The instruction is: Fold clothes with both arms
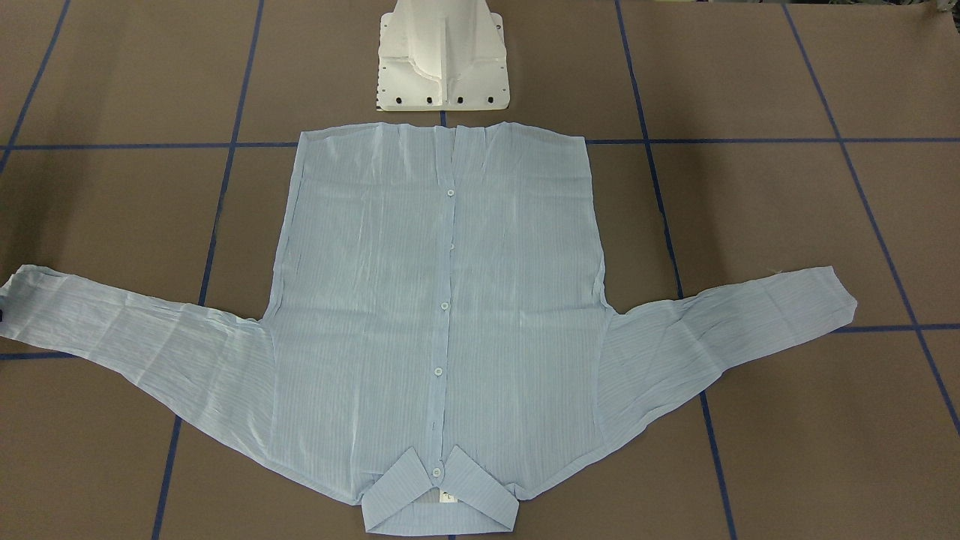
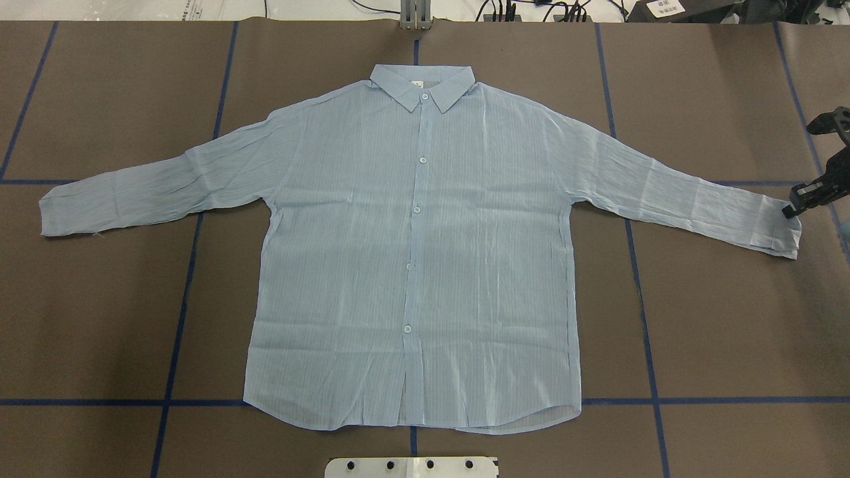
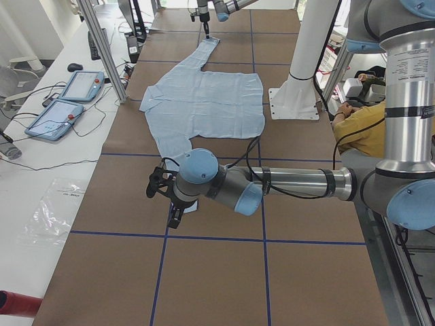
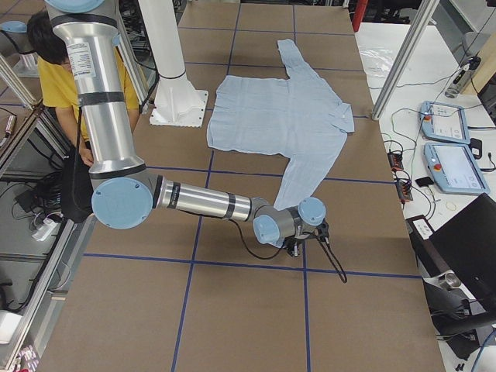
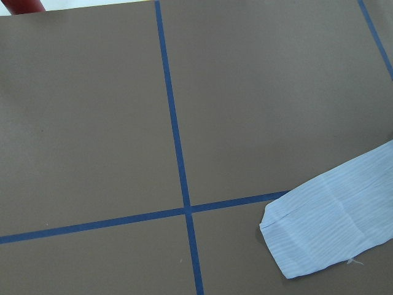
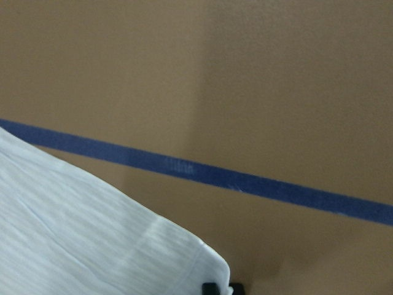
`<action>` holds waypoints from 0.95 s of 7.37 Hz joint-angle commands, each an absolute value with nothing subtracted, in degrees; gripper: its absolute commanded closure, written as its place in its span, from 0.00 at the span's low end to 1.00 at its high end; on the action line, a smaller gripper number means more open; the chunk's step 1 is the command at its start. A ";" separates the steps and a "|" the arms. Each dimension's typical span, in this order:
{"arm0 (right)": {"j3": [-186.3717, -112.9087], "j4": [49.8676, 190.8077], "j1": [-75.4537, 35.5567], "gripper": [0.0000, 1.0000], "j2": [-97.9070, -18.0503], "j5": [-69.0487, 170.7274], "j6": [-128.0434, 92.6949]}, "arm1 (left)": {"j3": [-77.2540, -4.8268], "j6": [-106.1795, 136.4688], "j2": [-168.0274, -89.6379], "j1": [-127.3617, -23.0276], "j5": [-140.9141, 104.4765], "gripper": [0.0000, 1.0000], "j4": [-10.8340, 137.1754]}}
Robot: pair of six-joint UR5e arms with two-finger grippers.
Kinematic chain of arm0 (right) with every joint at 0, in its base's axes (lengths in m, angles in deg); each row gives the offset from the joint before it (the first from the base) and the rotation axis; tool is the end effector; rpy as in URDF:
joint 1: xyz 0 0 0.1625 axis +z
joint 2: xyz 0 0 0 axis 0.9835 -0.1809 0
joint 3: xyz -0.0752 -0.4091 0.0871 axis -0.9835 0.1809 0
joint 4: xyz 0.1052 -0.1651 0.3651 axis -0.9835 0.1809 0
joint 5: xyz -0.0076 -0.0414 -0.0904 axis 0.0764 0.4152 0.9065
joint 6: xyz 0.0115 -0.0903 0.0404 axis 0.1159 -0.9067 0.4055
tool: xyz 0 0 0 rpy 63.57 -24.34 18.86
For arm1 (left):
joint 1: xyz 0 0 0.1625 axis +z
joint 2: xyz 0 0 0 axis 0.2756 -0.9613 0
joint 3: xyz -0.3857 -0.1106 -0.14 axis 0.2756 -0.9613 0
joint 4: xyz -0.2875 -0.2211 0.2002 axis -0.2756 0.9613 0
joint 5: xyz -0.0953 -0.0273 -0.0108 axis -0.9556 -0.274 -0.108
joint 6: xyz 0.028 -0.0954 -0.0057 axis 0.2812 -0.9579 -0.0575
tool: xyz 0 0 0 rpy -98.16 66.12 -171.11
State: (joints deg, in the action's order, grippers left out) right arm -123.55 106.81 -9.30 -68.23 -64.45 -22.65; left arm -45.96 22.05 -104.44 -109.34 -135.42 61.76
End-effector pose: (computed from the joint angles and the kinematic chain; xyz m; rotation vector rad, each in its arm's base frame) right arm -0.1360 -0.5542 0.7120 -0.0122 -0.8697 -0.2335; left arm -0.0861 -0.4709 0.5940 0.3916 0.8502 0.0121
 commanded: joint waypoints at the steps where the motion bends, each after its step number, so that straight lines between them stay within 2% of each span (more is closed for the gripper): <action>1: -124.05 106.87 -9.27 1.00 -67.89 -64.74 -22.57 | -45.96 21.97 -104.40 -109.34 -135.46 0.01 61.68; 4: -129.57 107.31 -9.09 1.00 -67.98 -65.70 -19.09 | -46.13 21.96 -104.49 -109.25 -135.46 0.01 61.68; 7: -143.17 106.87 -15.29 1.00 -67.98 -65.98 4.50 | -46.40 21.96 -104.49 -109.25 -137.13 0.01 62.11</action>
State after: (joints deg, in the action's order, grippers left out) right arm -137.19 107.00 -11.54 -68.05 -66.11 -5.68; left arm -46.24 21.97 -104.48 -109.25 -136.50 61.87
